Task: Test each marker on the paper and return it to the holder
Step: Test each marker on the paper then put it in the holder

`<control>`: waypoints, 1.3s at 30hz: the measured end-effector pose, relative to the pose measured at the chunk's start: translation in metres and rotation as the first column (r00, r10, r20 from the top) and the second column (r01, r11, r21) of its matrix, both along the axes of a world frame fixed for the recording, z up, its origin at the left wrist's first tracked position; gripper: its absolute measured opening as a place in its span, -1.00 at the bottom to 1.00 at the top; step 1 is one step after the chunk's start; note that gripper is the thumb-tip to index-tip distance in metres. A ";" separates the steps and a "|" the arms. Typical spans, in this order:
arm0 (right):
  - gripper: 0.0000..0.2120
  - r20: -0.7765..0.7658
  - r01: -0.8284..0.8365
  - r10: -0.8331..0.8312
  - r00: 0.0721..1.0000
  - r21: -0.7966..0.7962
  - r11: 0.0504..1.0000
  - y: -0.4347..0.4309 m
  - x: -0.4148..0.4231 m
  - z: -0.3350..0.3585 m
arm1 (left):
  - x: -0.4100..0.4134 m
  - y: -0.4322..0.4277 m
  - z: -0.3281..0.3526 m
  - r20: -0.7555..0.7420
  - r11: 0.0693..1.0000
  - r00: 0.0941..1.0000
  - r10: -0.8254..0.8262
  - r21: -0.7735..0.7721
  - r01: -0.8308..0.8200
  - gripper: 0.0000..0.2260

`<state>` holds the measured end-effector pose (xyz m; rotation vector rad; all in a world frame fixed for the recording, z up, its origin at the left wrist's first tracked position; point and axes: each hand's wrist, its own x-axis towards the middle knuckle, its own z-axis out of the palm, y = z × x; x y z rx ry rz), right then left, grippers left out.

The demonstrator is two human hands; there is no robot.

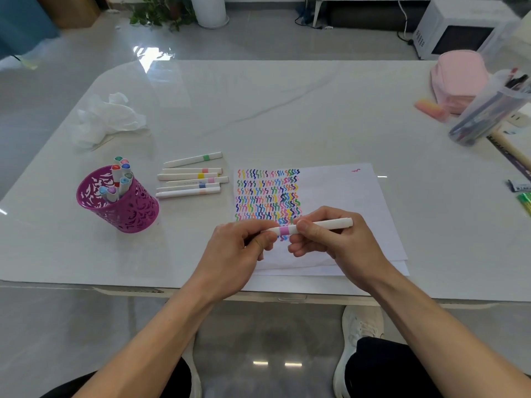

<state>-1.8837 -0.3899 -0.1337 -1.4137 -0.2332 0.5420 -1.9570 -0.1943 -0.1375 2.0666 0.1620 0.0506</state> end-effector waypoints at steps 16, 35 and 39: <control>-0.79 -0.043 -0.008 0.009 0.999 0.030 1.000 -0.002 -0.004 -0.003 | -0.001 -0.006 0.002 -0.014 1.000 1.000 -0.016 -0.014 0.016 -0.88; -0.95 0.423 0.277 -0.091 0.901 -0.403 0.872 0.004 0.008 -0.021 | 0.000 0.037 0.055 0.319 0.827 0.783 0.534 -0.388 -0.406 -0.79; -0.94 0.499 0.292 -0.020 0.867 -0.474 0.831 0.007 0.005 -0.027 | -0.011 0.044 0.065 0.511 0.802 0.631 0.584 -0.241 -0.547 -0.70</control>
